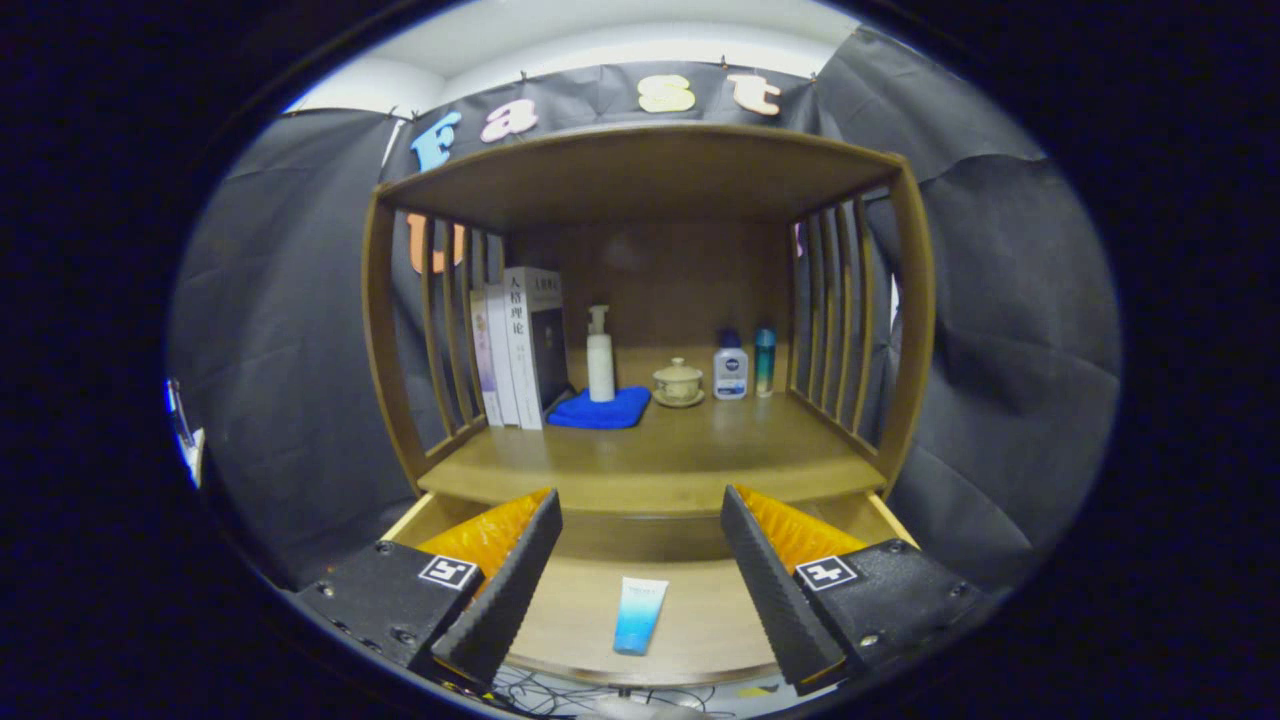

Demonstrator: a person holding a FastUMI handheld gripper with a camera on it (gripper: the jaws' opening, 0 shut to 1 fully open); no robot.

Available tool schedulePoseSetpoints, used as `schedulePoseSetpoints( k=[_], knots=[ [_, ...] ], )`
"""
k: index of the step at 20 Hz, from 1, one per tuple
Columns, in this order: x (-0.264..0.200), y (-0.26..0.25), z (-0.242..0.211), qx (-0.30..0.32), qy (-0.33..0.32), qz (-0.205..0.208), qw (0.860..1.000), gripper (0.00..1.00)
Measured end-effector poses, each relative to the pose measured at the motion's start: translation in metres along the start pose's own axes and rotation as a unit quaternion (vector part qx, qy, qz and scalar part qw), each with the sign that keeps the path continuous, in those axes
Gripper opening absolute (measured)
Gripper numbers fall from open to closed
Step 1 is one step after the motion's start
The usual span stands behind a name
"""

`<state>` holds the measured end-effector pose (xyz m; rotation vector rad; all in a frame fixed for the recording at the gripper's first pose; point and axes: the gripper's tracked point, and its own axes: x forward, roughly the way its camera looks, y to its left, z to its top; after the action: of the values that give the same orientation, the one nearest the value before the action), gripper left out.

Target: Pull open the drawer, take out the items inside it, and place them on the countertop above the cabinet.

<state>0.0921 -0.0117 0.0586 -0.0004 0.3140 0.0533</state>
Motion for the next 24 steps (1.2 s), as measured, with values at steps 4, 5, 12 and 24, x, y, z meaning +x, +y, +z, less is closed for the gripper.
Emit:
schedulePoseSetpoints(
  k=[4, 5, 12, 24],
  knots=[
    [0.042, 0.004, -0.029, -0.001, 0.091, -0.010, 0.996, 1.00],
    [0.053, 0.003, -0.038, -0.001, 0.112, -0.013, 0.994, 1.00],
    [0.086, 0.000, -0.118, -0.012, 0.293, -0.029, 0.955, 1.00],
    [0.083, 0.006, -0.185, 0.027, 0.468, -0.019, 0.883, 0.91]
  ],
)
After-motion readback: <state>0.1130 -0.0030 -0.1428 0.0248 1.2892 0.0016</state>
